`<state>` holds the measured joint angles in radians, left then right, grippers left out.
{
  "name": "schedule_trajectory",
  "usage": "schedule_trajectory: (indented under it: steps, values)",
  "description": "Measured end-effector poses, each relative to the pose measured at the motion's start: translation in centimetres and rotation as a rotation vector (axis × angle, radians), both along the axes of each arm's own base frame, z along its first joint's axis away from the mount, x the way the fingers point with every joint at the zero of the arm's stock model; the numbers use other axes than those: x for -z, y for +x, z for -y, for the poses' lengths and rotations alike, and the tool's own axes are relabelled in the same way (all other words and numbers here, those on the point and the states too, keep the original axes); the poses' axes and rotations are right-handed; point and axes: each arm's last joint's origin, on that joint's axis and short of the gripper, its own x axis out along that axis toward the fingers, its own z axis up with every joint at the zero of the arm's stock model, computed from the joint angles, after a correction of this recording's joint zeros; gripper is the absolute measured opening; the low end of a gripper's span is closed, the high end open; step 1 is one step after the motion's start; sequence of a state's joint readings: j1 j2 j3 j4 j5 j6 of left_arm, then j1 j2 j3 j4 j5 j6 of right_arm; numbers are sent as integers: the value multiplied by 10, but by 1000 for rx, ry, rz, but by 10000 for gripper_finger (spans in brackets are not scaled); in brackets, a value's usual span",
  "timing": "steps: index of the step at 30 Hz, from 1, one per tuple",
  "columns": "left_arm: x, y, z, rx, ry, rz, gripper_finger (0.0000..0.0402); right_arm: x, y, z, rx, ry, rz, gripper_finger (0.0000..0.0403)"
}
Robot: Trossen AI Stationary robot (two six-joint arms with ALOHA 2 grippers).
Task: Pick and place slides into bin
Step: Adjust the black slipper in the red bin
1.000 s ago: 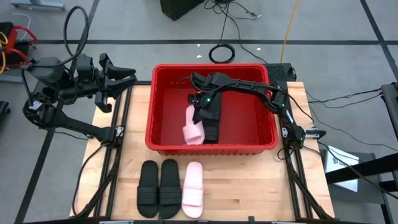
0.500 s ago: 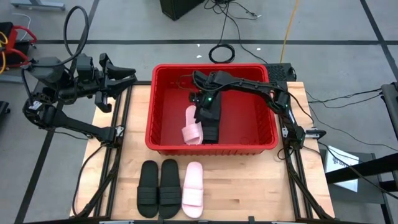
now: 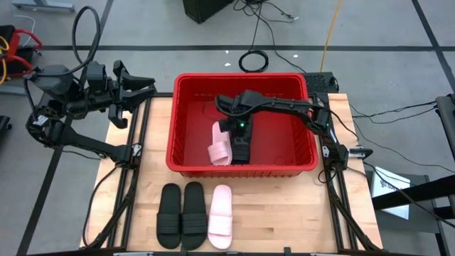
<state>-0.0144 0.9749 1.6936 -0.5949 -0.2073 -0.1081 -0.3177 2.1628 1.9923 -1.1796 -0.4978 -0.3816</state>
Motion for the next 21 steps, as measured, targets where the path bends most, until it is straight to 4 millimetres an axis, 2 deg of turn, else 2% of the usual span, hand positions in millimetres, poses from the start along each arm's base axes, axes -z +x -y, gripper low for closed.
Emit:
schedule_trajectory:
  steps: [13,21]
  values:
    - [1,0,0,-3,16,-10,152,2,-9,-5,-15,-4,-105,200]
    - [1,0,0,-3,16,-12,152,39,-21,-11,-11,19,-227,200]
